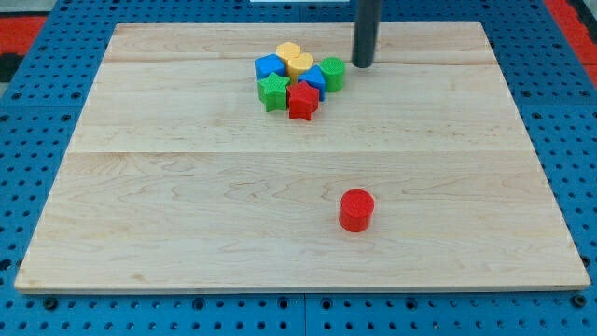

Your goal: Push red circle towards red star

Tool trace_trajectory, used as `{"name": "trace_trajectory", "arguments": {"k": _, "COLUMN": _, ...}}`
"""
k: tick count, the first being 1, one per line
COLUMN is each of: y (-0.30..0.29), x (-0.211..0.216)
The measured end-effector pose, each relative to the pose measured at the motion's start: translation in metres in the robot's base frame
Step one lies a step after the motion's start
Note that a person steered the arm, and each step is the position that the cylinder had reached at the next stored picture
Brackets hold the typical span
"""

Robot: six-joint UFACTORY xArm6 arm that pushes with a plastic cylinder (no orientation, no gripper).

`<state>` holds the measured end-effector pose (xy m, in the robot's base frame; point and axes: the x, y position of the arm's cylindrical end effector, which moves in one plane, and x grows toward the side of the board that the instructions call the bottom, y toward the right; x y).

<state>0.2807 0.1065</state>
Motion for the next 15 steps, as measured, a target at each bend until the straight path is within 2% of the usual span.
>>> {"name": "trace_trajectory", "arguments": {"k": 1, "y": 0.034, "x": 0.007}}
{"name": "trace_trajectory", "arguments": {"k": 3, "y": -0.013, "x": 0.008}}
{"name": "trace_trajectory", "arguments": {"k": 4, "y": -0.017, "x": 0.016}}
{"name": "trace_trajectory", "arguments": {"k": 5, "y": -0.001, "x": 0.08}}
{"name": "trace_trajectory", "arguments": {"k": 6, "y": 0.021, "x": 0.179}}
{"name": "trace_trajectory", "arguments": {"k": 7, "y": 0.067, "x": 0.267}}
{"name": "trace_trajectory", "arguments": {"k": 8, "y": 0.049, "x": 0.298}}
{"name": "trace_trajectory", "arguments": {"k": 10, "y": -0.031, "x": 0.299}}
{"name": "trace_trajectory", "arguments": {"k": 13, "y": -0.055, "x": 0.253}}
{"name": "trace_trajectory", "arguments": {"k": 15, "y": -0.085, "x": 0.206}}
